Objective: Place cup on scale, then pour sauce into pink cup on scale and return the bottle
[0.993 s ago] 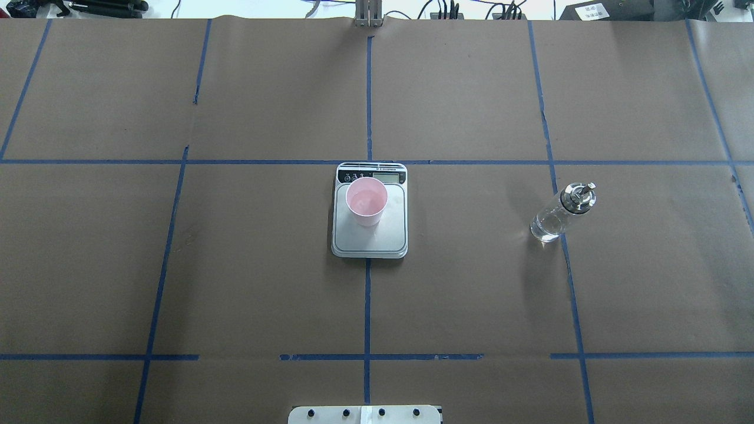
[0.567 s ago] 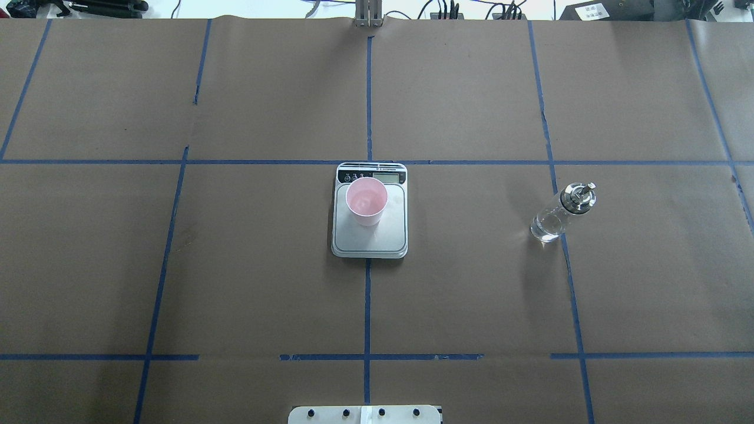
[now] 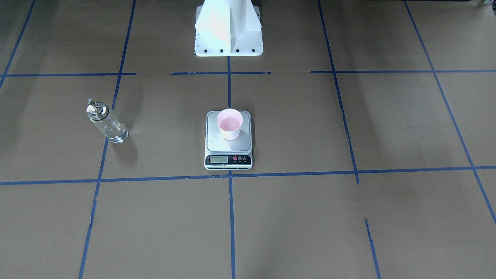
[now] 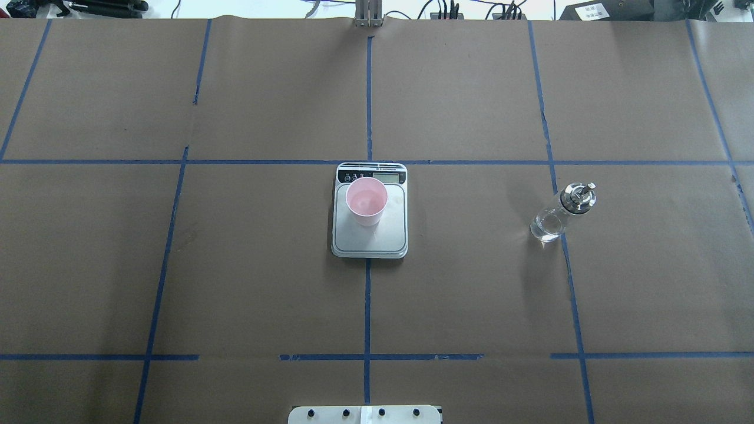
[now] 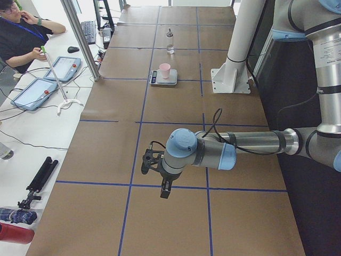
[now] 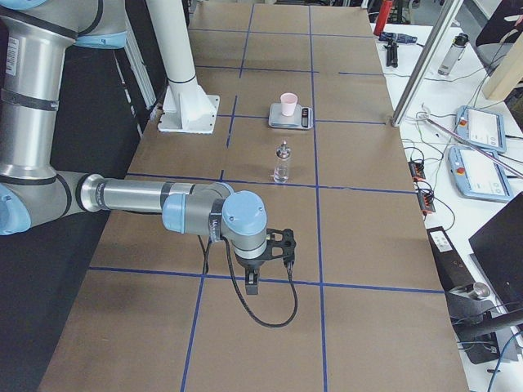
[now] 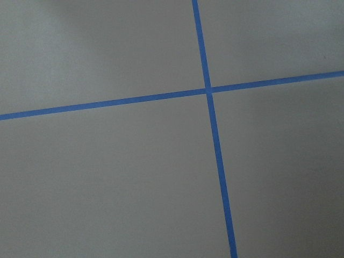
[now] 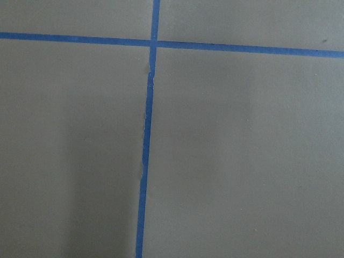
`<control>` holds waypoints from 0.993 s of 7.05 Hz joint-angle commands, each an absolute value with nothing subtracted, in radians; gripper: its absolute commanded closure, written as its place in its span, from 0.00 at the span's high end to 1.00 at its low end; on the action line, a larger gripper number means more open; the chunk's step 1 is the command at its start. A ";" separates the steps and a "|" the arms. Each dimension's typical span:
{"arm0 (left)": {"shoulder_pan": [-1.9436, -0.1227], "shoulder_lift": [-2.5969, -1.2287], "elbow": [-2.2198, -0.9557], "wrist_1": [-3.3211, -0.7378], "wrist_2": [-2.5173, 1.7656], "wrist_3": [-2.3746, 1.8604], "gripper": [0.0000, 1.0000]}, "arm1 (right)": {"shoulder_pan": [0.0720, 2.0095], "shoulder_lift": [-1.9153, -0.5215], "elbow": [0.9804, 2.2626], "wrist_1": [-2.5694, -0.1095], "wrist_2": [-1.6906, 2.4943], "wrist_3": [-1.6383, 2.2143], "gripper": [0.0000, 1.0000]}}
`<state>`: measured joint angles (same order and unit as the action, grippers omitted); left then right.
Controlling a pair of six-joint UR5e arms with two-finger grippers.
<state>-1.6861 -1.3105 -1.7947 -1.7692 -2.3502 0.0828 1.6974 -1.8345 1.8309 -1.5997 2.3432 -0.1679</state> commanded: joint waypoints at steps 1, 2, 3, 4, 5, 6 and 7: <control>-1.686 -1.310 -1.787 -1.769 -2.350 0.083 1.00 | 1.678 -1.824 1.827 -1.566 2.342 -0.091 1.00; -1.686 -1.310 -1.783 -1.769 -2.350 0.083 1.00 | 1.648 -1.766 1.825 -1.569 2.323 -0.071 1.00; -1.686 -1.310 -1.781 -1.767 -2.350 0.083 1.00 | 1.611 -1.735 1.816 -1.572 2.306 -0.066 1.00; -1.686 -1.310 -1.779 -1.766 -2.350 0.081 1.00 | 1.595 -1.718 1.784 -1.571 2.307 -0.066 1.00; -1.684 -1.312 -1.770 -1.758 -2.352 0.077 1.00 | 1.585 -1.721 1.772 -1.569 2.306 -0.064 1.00; -1.684 -1.312 -1.770 -1.753 -2.352 0.077 1.00 | 1.583 -1.723 1.760 -1.566 2.306 -0.064 1.00; -1.684 -1.312 -1.770 -1.753 -2.352 0.077 1.00 | 1.583 -1.727 1.756 -1.566 2.306 -0.066 1.00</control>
